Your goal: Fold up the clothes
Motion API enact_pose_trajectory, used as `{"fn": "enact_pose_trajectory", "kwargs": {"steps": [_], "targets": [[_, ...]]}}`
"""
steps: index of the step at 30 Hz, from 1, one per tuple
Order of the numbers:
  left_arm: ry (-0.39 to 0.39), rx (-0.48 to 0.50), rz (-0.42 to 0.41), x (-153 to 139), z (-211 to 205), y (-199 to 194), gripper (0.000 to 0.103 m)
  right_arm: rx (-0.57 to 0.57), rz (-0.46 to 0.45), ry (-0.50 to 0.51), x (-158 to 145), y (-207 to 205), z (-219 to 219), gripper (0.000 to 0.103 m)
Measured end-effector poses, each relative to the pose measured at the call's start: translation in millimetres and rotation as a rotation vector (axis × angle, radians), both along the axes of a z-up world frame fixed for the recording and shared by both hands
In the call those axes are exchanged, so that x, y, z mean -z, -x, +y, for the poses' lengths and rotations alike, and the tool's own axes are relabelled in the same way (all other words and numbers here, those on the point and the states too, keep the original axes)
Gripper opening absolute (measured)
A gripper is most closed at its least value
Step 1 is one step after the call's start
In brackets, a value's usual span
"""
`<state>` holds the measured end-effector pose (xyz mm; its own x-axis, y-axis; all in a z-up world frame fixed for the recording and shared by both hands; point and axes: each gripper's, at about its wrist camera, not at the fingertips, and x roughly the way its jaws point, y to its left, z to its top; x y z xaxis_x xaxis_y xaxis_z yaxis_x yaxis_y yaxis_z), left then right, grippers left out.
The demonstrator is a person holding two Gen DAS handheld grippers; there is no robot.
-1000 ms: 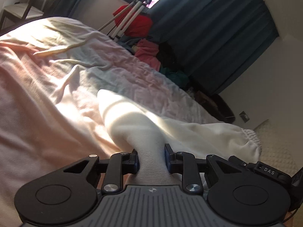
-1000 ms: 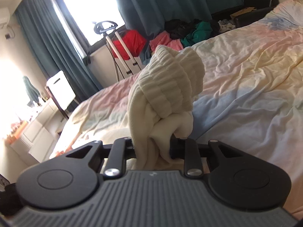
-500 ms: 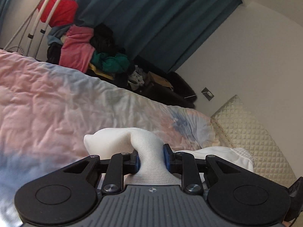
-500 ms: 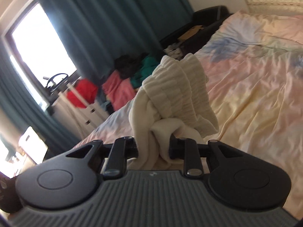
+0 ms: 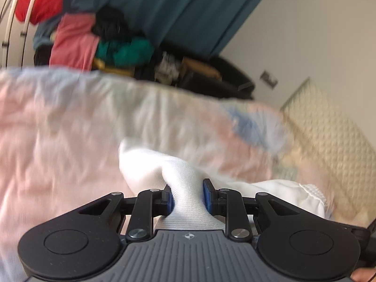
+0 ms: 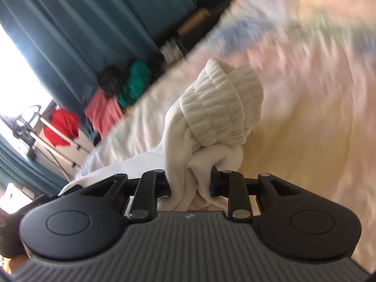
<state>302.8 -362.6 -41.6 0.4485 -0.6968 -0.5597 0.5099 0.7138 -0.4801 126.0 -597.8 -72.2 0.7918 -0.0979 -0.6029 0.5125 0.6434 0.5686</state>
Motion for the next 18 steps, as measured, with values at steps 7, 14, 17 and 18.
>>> {"fn": "enact_pose_trajectory", "kwargs": {"steps": [7, 14, 17, 18], "targets": [[-0.087, 0.044, -0.009, 68, 28, 38, 0.036, 0.044, 0.067, -0.056, 82, 48, 31, 0.032], [-0.181, -0.006, -0.004, 6, 39, 62, 0.053, 0.059, 0.163, -0.085, 37, 54, 26, 0.037], [-0.185, -0.006, -0.051, -36, 43, 80, 0.064, 0.022, 0.166, 0.004, 1, 72, 35, 0.036], [-0.181, -0.003, -0.079, -49, 45, 90, 0.072, 0.005, 0.153, 0.038, -12, 79, 39, 0.036]]}}
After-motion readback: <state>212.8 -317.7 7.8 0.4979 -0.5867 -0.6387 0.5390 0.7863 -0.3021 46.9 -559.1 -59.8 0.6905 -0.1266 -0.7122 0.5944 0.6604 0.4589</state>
